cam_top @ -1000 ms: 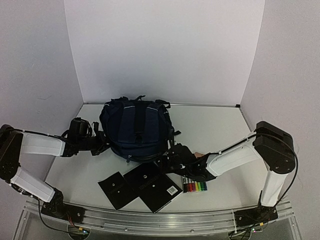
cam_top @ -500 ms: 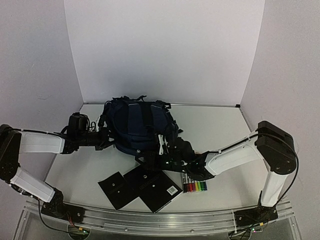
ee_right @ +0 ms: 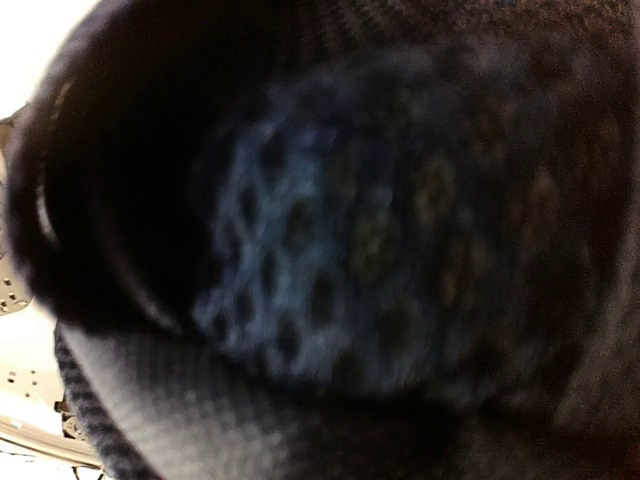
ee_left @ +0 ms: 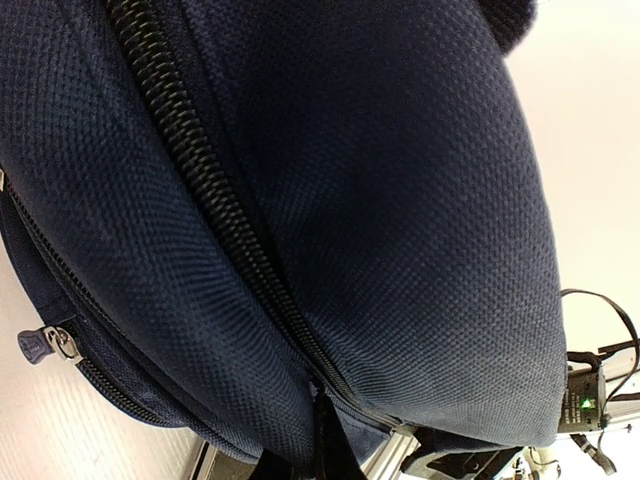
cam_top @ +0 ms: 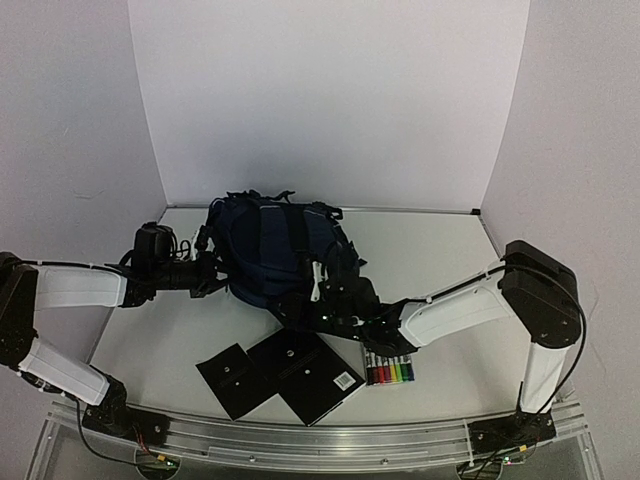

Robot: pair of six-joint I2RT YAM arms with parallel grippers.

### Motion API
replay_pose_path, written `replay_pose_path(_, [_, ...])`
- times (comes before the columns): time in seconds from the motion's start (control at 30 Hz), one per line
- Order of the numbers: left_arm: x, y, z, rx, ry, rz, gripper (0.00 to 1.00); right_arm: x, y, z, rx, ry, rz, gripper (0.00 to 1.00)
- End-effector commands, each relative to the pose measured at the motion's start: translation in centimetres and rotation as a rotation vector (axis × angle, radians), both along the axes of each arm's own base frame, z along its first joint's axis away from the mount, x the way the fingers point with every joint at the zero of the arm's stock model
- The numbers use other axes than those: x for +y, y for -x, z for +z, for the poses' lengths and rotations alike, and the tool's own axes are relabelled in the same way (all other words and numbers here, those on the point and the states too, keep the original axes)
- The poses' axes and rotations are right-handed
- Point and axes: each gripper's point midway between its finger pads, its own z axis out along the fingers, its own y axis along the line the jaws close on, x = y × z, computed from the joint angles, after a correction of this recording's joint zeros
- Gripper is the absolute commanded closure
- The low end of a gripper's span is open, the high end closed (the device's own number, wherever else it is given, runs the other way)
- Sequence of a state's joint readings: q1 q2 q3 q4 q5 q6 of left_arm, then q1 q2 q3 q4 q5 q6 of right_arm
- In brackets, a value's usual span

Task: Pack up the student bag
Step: Zip the student bag at the center of the board.

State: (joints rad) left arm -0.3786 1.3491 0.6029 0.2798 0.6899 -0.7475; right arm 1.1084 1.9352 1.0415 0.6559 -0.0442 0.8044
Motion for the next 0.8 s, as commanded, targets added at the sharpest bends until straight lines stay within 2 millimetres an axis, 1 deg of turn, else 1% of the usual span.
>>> replay_pose_path(0.0, [-1.5, 0.3, 9.1, -0.289, 0.133, -0.109, 1.00, 0.1, -2.2, 0.2, -0.006, 0.012, -0.081, 0.67])
replay_pose_path(0.13, [-1.5, 0.4, 9.4, -0.294, 0.134, -0.110, 1.00, 0.1, -2.8, -0.2, -0.010, 0.030, -0.107, 0.70])
replay_pose_path(0.2, [-1.5, 0.5, 9.4, -0.298, 0.133, -0.109, 1.00, 0.2, -3.0, -0.4, -0.013, 0.043, -0.111, 0.77])
replay_pose_path(0.33, [-1.1, 0.1, 9.3, -0.288, 0.122, -0.077, 1.00, 0.0, -3.3, -0.8, -0.021, 0.080, -0.129, 0.99])
replay_pose_path(0.4, [-0.4, -0.9, 8.6, -0.246, 0.077, -0.004, 1.00, -0.4, -3.4, -0.9, -0.024, 0.105, -0.142, 1.00])
replay_pose_path(0.43, [0.0, -1.3, 8.6, -0.236, 0.055, 0.032, 1.00, -0.7, -3.5, -1.0, -0.027, 0.116, -0.152, 1.00])
replay_pose_path(0.5, [1.2, -2.4, 8.1, -0.213, -0.004, 0.117, 1.00, -1.7, -3.7, -1.3, -0.028, 0.158, -0.187, 1.00])
replay_pose_path(0.57, [2.3, -3.2, 8.2, -0.209, -0.037, 0.172, 1.00, -3.1, -4.0, -1.9, -0.026, 0.204, -0.236, 1.00])
replay_pose_path(0.67, [3.7, -4.3, 8.6, -0.191, -0.055, 0.218, 1.00, -5.7, -4.4, -3.0, -0.021, 0.282, -0.322, 1.00])
replay_pose_path(0.77, [5.1, -5.2, 8.5, -0.161, -0.048, 0.252, 1.00, -7.6, -4.5, -3.9, -0.010, 0.330, -0.377, 1.00])
